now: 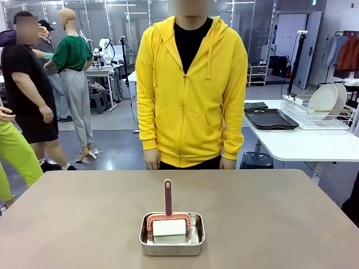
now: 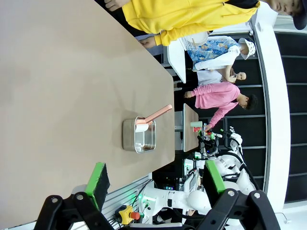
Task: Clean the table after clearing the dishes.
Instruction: Place the Lint Roller back on top of the Airtight Container.
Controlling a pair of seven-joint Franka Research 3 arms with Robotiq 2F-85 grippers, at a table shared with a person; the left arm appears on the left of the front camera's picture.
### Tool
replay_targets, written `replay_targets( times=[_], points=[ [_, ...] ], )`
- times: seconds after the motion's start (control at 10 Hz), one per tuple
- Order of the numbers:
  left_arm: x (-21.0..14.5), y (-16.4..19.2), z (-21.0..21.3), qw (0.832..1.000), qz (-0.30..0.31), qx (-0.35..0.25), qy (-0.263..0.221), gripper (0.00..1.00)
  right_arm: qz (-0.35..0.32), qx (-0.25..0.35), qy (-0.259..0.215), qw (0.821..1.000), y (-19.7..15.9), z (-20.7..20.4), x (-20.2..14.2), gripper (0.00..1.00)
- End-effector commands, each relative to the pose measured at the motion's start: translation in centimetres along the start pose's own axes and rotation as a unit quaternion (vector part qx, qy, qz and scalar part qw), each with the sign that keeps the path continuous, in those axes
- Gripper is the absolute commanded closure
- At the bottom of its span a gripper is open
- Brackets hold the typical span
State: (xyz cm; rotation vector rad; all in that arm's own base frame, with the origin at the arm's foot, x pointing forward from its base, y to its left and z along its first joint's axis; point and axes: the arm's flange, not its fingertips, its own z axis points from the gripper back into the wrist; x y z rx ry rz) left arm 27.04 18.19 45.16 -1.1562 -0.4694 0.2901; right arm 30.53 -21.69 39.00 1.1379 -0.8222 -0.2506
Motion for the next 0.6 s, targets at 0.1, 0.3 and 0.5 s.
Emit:
replay_targets(
  times=[0.1,0.3,0.5],
  points=[
    [-0.23,-0.2,0.18,1.0,-0.002,-0.005,0.004,0.0,0.002,0.001,0.004,1.0,0.31,0.15,-0.11,0.0],
    [-0.23,-0.2,0.18,1.0,-0.002,-0.005,0.004,0.0,0.002,0.001,0.004,1.0,0.31,0.15,-0.11,0.0],
    [-0.23,-0.2,0.18,1.0,-0.002,-0.005,0.004,0.0,0.002,0.001,0.004,1.0,0.31,0.15,-0.11,0.0]
  ],
)
